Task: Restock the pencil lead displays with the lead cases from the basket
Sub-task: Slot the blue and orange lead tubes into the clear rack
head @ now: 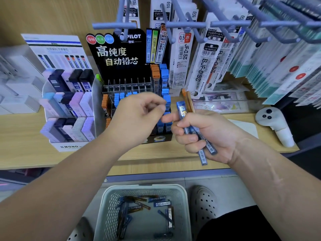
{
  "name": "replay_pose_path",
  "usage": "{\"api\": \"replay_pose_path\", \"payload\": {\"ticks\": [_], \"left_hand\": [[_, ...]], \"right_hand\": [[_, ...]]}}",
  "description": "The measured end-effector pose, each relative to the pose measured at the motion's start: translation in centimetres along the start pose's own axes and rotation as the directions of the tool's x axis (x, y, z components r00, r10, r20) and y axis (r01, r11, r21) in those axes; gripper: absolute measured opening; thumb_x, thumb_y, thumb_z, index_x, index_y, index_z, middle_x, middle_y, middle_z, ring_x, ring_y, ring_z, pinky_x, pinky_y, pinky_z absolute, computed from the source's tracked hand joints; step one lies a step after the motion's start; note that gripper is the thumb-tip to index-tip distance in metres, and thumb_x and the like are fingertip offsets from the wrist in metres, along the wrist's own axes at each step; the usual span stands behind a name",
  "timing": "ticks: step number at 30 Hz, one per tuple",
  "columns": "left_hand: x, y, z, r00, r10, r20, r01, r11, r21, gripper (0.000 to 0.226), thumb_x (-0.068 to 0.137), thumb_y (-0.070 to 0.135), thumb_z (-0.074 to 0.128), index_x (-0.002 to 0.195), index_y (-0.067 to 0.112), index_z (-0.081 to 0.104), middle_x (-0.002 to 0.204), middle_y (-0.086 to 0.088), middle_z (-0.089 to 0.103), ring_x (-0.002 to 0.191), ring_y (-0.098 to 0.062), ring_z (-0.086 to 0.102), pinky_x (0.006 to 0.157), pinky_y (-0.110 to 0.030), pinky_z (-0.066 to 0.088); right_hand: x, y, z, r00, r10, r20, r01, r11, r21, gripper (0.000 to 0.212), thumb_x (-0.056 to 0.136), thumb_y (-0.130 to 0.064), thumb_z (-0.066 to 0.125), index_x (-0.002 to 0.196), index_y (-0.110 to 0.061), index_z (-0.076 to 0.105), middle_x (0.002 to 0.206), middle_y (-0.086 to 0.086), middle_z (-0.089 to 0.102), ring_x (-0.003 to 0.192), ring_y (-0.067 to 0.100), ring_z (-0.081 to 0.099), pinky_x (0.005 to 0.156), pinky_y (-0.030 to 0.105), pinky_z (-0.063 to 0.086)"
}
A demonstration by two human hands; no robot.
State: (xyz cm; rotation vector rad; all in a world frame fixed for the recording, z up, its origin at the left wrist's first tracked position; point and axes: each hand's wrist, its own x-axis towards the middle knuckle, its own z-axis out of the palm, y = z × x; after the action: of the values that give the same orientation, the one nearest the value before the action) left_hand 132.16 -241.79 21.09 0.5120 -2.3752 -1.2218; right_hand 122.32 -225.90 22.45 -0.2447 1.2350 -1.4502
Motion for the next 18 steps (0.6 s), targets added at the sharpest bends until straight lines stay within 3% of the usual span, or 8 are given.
{"api": "replay_pose_path", "payload": {"ticks": [2,4,7,10,18], "left_hand": [[-0.2,1.4,0.0,0.986,-0.149,0.08,0.166,0.939,-0.3,0.013,0.096,0.019,0.062,0.093,0.015,0.074,0.072,-0.001,0.066,0.049,-0.002,0.048,0.052,-0.013,0.038],[-0.6,2.0,0.0,0.97,-0.164,0.181,0.225,0.884,-0.409,0.015,0.096,0.015,0.062,0.086,0.01,0.073,0.067,-0.015,0.056,0.05,-0.013,0.044,0.052,-0.019,0.038],[-0.7,1.4,-0.1,0.96,-0.166,0.227,0.253,0.861,-0.441,0.014,0.093,0.006,0.065,0.081,0.01,0.071,0.063,-0.016,0.054,0.055,-0.022,0.045,0.054,-0.026,0.04],[-0.9,1.1,-0.5,0.947,-0.234,0.22,0.31,0.844,-0.437,0.01,0.092,0.004,0.065,0.085,0.008,0.071,0.057,-0.006,0.059,0.047,-0.011,0.044,0.046,-0.015,0.036],[0.1,1.1,-1.7,0.936,-0.353,0.017,0.311,0.799,-0.515,0.01,0.091,0.008,0.068,0.088,0.015,0.075,0.049,0.007,0.054,0.047,-0.011,0.038,0.044,-0.02,0.031]], "right_hand": [[0.0,0.2,0.5,0.999,0.029,0.041,-0.028,0.999,-0.022,0.028,0.093,0.002,0.045,0.11,-0.002,0.067,0.067,0.004,0.048,0.048,0.008,0.031,0.036,0.015,0.016],[0.1,0.5,1.0,0.996,0.05,0.075,-0.046,0.998,-0.047,0.026,0.094,0.002,0.045,0.109,-0.001,0.066,0.068,0.005,0.049,0.048,0.008,0.032,0.035,0.014,0.017],[0.4,0.8,1.4,0.996,0.068,0.06,-0.064,0.995,-0.071,0.023,0.094,0.001,0.047,0.107,-0.001,0.066,0.069,0.007,0.051,0.047,0.008,0.034,0.034,0.014,0.019],[0.6,0.9,1.5,0.998,0.07,0.005,-0.07,0.994,-0.079,0.021,0.094,-0.002,0.05,0.107,-0.001,0.067,0.073,0.008,0.057,0.048,0.009,0.037,0.033,0.014,0.022],[0.4,0.1,0.9,0.996,0.019,-0.084,-0.022,0.999,-0.032,0.021,0.098,-0.012,0.056,0.108,-0.005,0.073,0.083,0.012,0.068,0.049,0.009,0.038,0.035,0.014,0.02]]}}
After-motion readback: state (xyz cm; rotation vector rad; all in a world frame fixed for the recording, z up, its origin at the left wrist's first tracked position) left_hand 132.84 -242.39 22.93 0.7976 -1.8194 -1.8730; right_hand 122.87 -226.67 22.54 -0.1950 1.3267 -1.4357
